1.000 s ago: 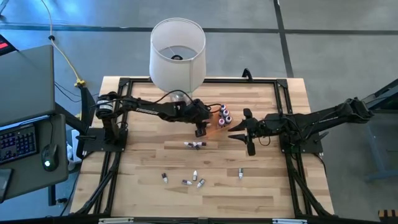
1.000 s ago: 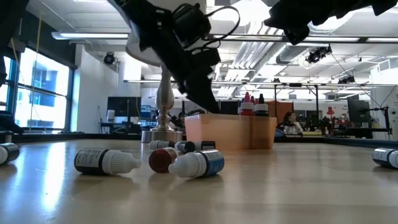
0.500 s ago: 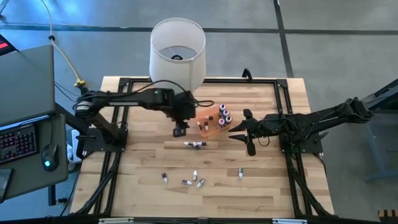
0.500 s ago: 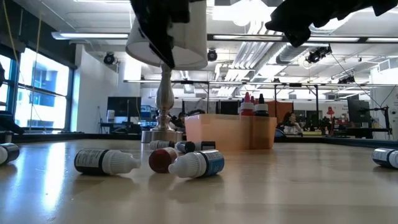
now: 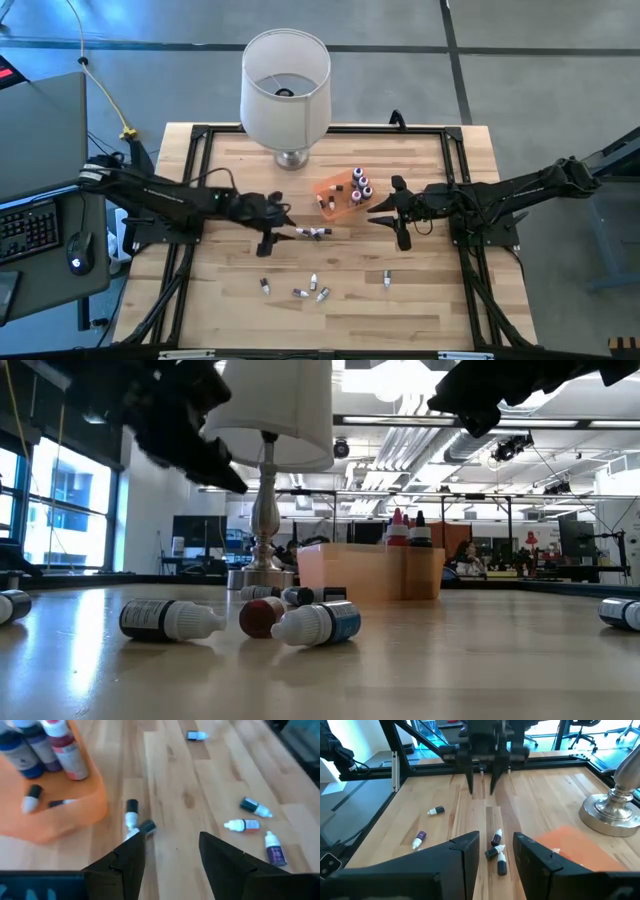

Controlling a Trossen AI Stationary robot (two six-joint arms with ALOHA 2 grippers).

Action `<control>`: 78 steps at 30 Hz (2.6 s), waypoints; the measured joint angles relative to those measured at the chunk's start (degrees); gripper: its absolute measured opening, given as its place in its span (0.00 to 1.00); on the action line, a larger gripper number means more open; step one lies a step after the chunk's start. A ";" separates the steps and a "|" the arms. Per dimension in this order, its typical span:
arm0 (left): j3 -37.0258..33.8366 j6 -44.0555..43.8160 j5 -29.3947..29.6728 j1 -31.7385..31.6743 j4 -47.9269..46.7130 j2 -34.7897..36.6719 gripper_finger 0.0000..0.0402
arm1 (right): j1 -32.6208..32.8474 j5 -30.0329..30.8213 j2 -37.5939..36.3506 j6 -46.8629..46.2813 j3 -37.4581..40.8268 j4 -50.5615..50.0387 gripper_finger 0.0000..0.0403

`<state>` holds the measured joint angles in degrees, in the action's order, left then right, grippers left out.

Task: Pick & Place food coloring
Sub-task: Put the small red food coloring bottle into the orange bin

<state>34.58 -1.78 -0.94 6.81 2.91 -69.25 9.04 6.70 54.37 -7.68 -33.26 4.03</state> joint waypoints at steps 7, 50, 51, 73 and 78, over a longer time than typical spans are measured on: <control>-6.85 -2.28 6.28 -0.03 13.22 -5.60 0.45 | 0.00 0.00 0.00 0.15 0.00 0.17 0.28; -6.37 -5.62 9.01 -0.07 27.28 -24.51 0.45 | 0.01 2.60 0.00 0.20 0.00 -1.42 0.28; -6.19 -5.52 9.03 -0.08 27.98 -25.57 0.45 | 0.01 2.60 0.00 0.20 0.00 -1.42 0.28; 1.45 -5.59 8.55 -0.07 17.05 -28.29 0.23 | 0.02 2.58 0.00 0.20 0.00 -1.42 0.28; 4.02 -7.33 7.77 -0.05 17.53 -27.12 0.17 | 0.01 2.59 0.00 0.20 0.00 -1.34 0.28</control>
<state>38.60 -9.11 6.83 6.76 20.43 -96.37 9.05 9.29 54.37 -7.49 -33.26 2.69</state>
